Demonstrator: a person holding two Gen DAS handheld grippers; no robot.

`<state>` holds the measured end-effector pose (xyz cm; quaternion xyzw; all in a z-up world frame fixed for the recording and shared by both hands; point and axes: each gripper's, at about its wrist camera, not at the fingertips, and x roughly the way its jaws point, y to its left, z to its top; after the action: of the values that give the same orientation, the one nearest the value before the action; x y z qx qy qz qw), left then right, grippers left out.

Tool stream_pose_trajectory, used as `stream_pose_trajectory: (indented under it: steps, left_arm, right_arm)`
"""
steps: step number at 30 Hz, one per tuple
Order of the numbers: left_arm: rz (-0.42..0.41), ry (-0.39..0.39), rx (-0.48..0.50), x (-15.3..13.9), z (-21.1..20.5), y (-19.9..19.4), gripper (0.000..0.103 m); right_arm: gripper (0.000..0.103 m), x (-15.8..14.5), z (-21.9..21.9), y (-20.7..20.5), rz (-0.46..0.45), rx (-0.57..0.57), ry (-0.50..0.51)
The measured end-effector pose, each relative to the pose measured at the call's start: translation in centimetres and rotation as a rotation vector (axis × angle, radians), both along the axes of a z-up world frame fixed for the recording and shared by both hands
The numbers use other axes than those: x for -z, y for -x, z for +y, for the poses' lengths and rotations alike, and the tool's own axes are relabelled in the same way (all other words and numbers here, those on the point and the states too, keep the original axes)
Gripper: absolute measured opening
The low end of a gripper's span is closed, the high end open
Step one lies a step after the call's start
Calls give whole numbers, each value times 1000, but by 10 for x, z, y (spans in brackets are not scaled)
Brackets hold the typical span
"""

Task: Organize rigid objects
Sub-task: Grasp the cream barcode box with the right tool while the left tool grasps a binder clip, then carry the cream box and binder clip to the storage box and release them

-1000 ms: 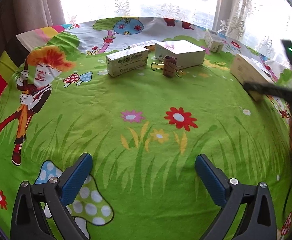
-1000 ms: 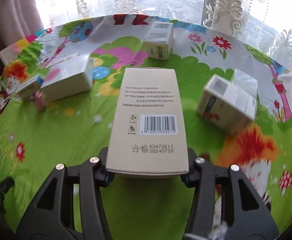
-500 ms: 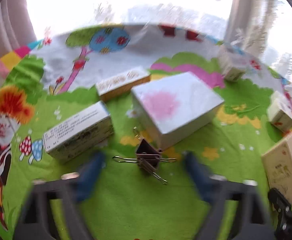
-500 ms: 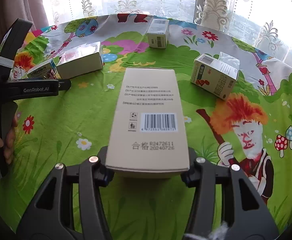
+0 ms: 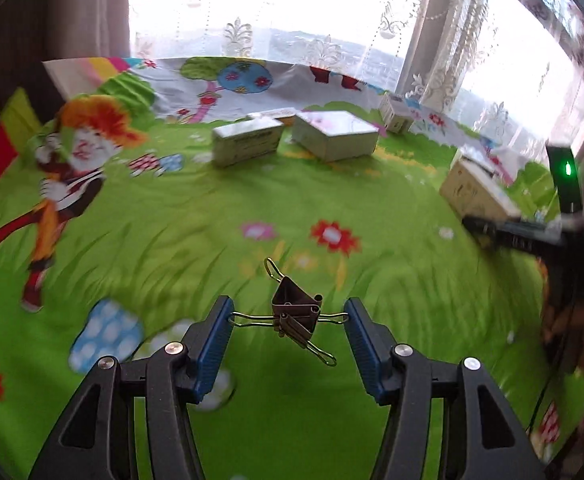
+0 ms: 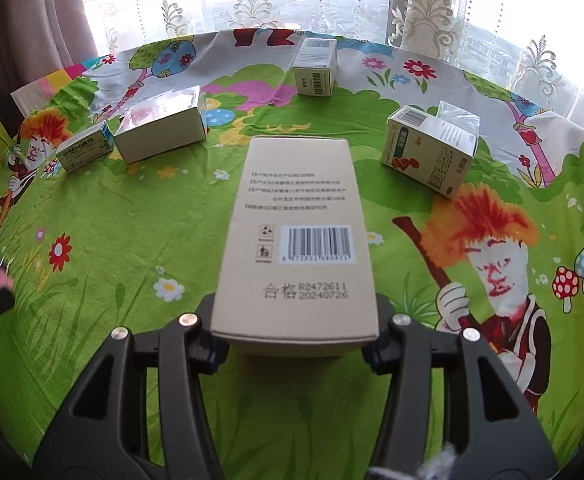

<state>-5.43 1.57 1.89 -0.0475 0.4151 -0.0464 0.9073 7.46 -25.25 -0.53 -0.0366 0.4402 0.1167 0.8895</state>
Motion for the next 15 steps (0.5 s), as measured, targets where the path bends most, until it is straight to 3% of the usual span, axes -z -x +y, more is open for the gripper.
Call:
stream_pose_trajectory:
  steps: [7, 15]
  left_arm:
    - [17, -19, -12, 3, 8, 37, 57]
    - [7, -43, -51, -2, 24, 80, 57]
  right_arm:
    - [55, -2, 3, 11, 9, 49, 11]
    - [55, -6, 29, 86, -10, 27, 9]
